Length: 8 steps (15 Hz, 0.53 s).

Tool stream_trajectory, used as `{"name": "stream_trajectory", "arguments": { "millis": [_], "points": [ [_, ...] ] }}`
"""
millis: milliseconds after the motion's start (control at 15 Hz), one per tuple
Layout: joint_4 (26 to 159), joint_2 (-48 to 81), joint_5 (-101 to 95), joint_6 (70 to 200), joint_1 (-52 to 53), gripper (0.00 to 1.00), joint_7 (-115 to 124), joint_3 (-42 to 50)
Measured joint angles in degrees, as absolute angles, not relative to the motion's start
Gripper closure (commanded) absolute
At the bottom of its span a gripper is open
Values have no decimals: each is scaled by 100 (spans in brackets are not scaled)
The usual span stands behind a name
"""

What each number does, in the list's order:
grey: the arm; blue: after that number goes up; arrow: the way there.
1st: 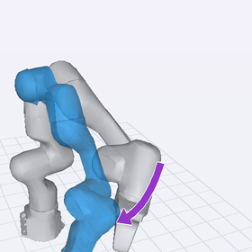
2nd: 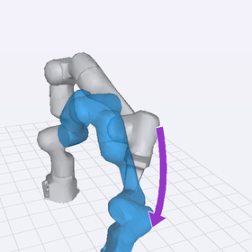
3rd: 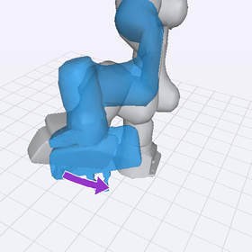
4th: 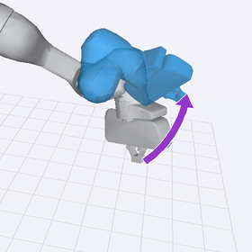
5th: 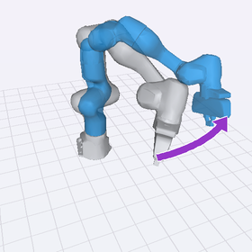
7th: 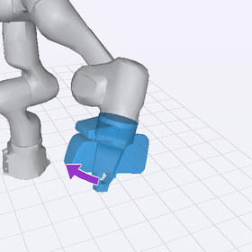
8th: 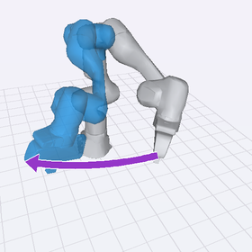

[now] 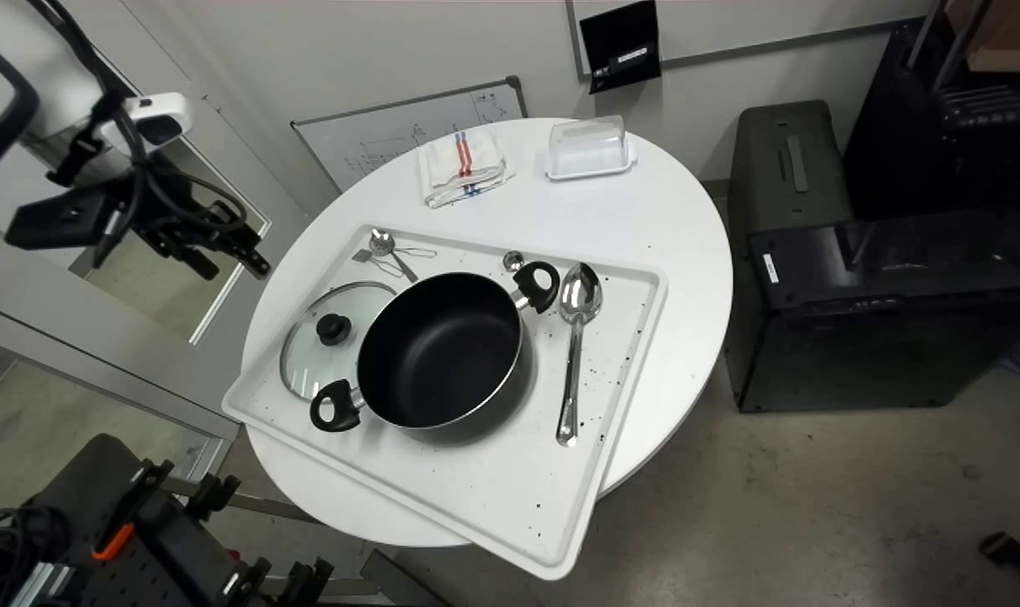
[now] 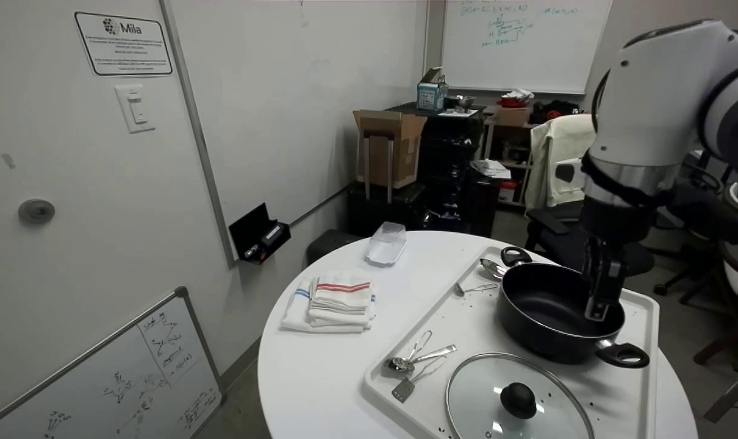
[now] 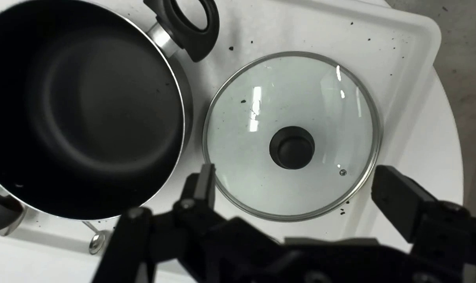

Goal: Place the glass lid on the pot.

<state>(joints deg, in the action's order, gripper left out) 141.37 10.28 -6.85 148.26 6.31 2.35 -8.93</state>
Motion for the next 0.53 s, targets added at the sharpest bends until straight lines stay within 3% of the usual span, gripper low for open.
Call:
{"name": "stream_trajectory", "arguments": {
  "millis": [533],
  "points": [
    [13015, 2936, -1258, 15459, 1144, 0, 325, -483]
  ]
}}
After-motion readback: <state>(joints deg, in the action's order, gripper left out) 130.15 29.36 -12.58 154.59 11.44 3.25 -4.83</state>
